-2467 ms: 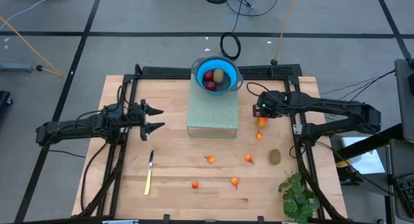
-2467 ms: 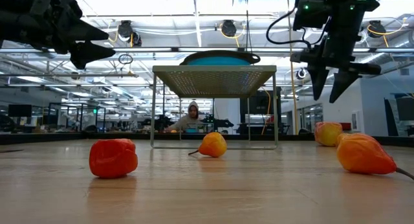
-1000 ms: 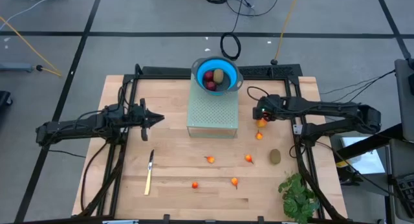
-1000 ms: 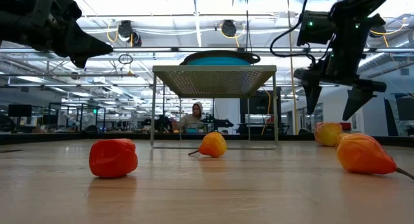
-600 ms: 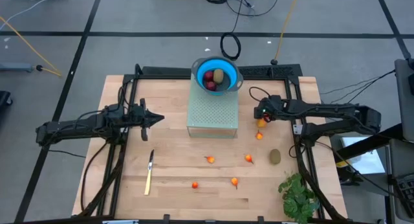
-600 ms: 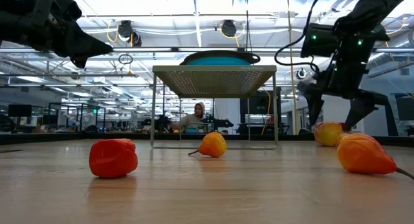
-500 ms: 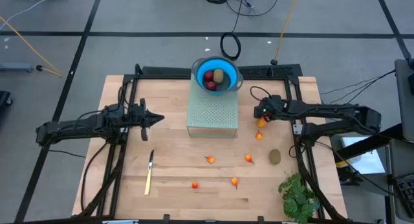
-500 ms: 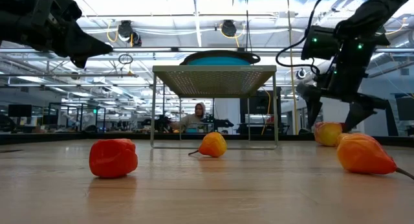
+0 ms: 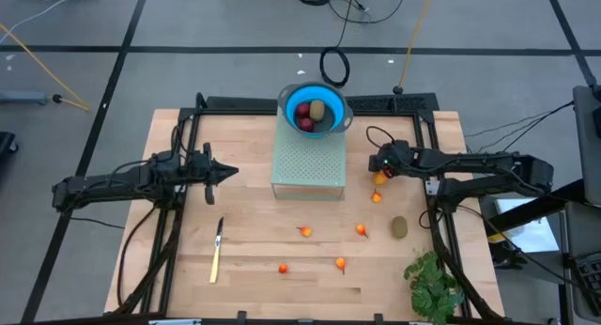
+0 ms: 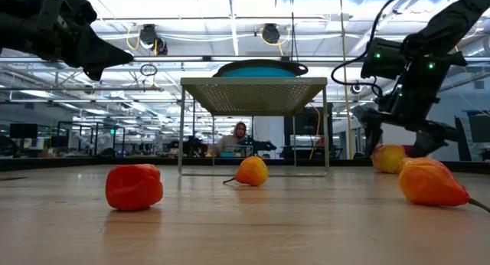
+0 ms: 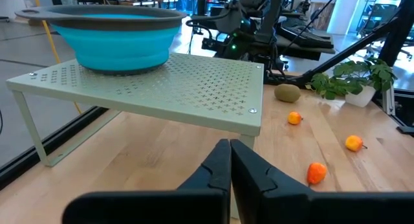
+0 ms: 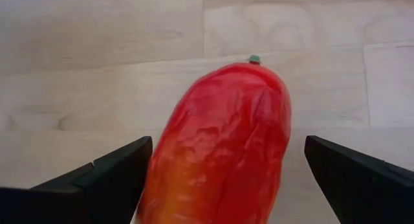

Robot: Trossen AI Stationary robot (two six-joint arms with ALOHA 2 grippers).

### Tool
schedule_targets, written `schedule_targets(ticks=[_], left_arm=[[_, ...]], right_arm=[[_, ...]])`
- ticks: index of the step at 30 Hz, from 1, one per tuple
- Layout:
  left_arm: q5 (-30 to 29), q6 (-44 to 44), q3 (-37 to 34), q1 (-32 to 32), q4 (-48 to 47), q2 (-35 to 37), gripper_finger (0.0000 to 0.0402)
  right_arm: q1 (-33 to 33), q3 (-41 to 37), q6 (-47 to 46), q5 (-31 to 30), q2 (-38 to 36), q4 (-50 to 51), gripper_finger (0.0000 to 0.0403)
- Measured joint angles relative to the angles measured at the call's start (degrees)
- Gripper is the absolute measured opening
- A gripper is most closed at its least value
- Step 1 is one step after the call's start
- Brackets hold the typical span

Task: Pick & Place Fruit
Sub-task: Put the mango into the blue strainer bowl on the shelf

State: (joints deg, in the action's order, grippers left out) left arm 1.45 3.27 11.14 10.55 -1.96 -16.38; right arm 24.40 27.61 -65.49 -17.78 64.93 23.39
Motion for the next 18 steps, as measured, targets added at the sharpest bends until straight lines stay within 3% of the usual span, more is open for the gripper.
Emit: schedule_targets(ticks=[12, 18], left_arm=[[0.0, 0.0, 0.0, 0.0, 0.0, 0.0, 0.0011], [0.0, 0.0, 0.0, 0.0, 0.0, 0.0, 0.0012]], right_arm=[[0.0, -2.3, -2.9, 1.3, -0.1, -1.0, 0.0388], [0.0, -2.4, -2.9, 1.1, -0.1, -1.3, 0.0336]])
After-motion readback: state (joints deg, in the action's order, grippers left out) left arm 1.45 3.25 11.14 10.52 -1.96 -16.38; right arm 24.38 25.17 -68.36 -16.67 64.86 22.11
